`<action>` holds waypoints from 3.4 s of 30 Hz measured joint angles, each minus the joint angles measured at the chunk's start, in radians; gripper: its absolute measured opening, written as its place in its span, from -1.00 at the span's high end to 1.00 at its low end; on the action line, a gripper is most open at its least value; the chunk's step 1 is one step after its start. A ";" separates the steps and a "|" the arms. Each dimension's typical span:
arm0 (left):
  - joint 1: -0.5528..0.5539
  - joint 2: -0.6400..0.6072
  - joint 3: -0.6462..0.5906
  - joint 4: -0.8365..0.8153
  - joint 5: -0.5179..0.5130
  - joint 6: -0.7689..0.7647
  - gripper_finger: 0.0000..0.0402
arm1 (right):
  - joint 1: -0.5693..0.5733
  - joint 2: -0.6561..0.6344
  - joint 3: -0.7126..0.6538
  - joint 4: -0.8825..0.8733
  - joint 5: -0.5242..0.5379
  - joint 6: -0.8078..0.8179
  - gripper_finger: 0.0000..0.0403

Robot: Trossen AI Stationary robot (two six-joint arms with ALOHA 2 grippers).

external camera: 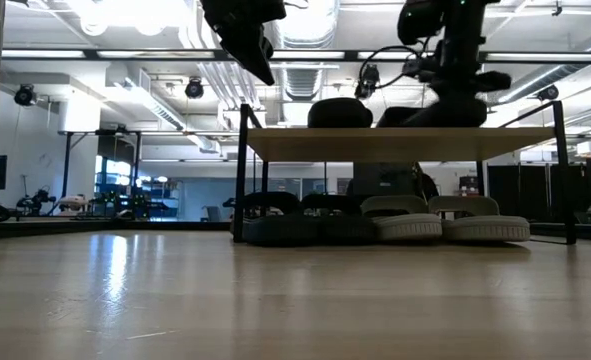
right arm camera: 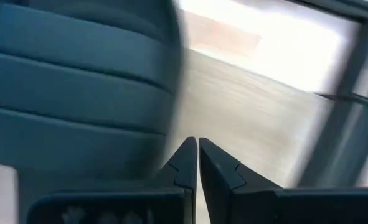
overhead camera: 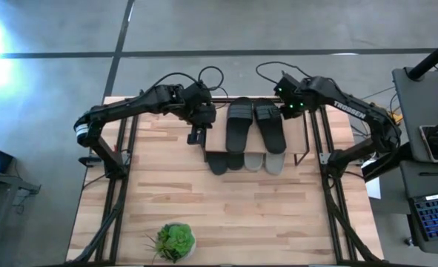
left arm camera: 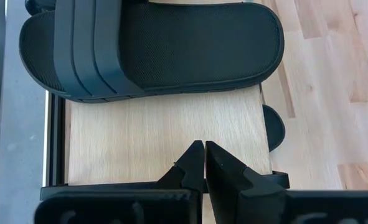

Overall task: Pick and place slides into the shelf
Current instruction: Adjust the black slippers on the shelf

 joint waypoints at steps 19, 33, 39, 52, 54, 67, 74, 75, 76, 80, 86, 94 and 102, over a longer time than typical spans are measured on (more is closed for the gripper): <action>0.000 0.000 -0.001 0.000 0.000 0.000 1.00 | 0.217 -0.067 -0.053 -0.213 -0.062 0.052 0.96; 0.000 0.001 -0.001 0.000 0.000 0.000 1.00 | 0.292 -0.066 -0.111 -0.111 -0.079 0.116 0.96; 0.000 0.001 -0.001 0.000 0.000 0.000 1.00 | 0.307 -0.066 -0.129 -0.016 -0.100 0.116 0.96; 0.001 0.001 -0.001 0.001 0.000 0.001 1.00 | 0.317 -0.066 -0.129 0.041 -0.115 0.123 0.96; 0.002 0.001 -0.001 0.001 -0.009 0.001 1.00 | 0.325 -0.069 -0.129 0.040 -0.124 0.123 0.96; -0.007 0.044 -0.062 0.083 0.065 0.050 1.00 | 0.410 -0.167 -0.127 -0.066 -0.039 0.200 0.96; -0.099 0.101 -0.077 0.129 0.005 0.113 1.00 | 0.446 -0.223 -0.127 -0.074 0.011 0.229 0.96; -0.105 0.107 -0.075 0.144 0.002 0.114 1.00 | 0.446 -0.226 -0.127 -0.074 0.014 0.229 0.96; -0.111 0.115 -0.074 0.149 0.002 0.114 1.00 | 0.446 -0.228 -0.127 -0.074 0.019 0.230 0.96; -0.119 0.139 -0.074 0.170 0.002 0.109 1.00 | 0.446 -0.227 -0.127 -0.074 0.019 0.229 0.96; -0.118 0.149 -0.074 0.208 0.001 0.107 1.00 | 0.445 -0.226 -0.127 -0.072 0.035 0.229 0.96; -0.118 0.150 -0.074 0.275 0.002 0.106 1.00 | 0.445 -0.225 -0.127 -0.070 0.035 0.228 0.96; -0.116 0.150 -0.074 0.272 -0.039 0.105 1.00 | 0.445 -0.225 -0.128 -0.065 0.035 0.229 0.96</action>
